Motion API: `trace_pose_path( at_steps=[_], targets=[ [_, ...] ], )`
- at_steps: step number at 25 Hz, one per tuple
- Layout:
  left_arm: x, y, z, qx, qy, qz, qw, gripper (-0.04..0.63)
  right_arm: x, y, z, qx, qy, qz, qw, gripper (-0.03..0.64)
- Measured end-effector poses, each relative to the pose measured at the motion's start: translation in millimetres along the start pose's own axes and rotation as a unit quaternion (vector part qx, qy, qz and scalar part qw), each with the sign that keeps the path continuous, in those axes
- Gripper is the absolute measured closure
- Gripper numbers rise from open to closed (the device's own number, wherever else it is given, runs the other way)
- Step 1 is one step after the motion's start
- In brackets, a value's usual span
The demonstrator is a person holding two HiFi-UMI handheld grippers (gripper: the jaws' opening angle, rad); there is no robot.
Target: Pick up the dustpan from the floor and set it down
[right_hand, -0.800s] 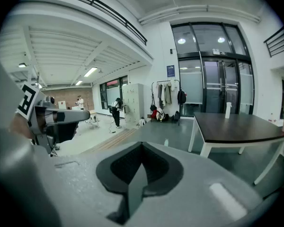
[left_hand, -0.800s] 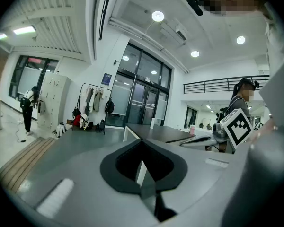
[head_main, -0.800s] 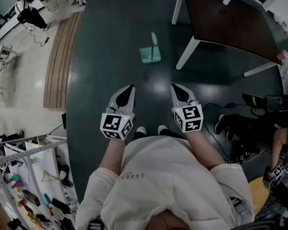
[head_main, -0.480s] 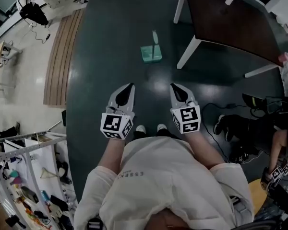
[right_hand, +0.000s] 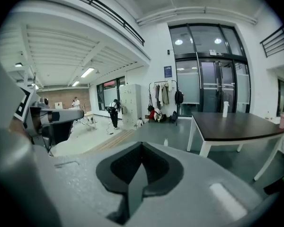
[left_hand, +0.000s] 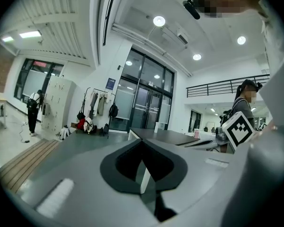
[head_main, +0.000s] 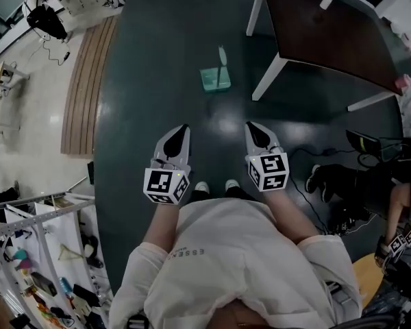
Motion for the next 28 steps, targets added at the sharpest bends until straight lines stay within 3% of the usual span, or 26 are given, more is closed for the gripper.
trace_pose_path(
  at_steps=[8, 14, 20, 28],
  targets=[
    [18, 58, -26, -0.023, 0.015, -0.016, 0.9995, 0.58, 13, 23, 21, 0.028, 0.008, 0.044, 0.999, 0.624],
    [22, 84, -14, -0.016, 0.022, -0.023, 0.9994, 0.58, 19, 30, 50, 0.038, 0.034, 0.055, 0.997, 0.624],
    [29, 106, 44, -0.025, 0.041, -0.028, 0.9985, 0.58, -7, -5, 107, 0.025, 0.035, 0.077, 0.996, 0.624],
    [11, 145, 156, -0.056, 0.051, -0.028, 0.9967, 0.58, -53, -72, 203, 0.002, 0.063, 0.054, 0.997, 0.624]
  ],
)
Point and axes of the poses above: the fingertips, and each gripper's own axes: z forward along the fingers, y to its left, x out of its underside, the point moved 5 cm from there along -z, backward along the fingers, and after that the axes turned 7 degrees about z, right-handed, at the moved point
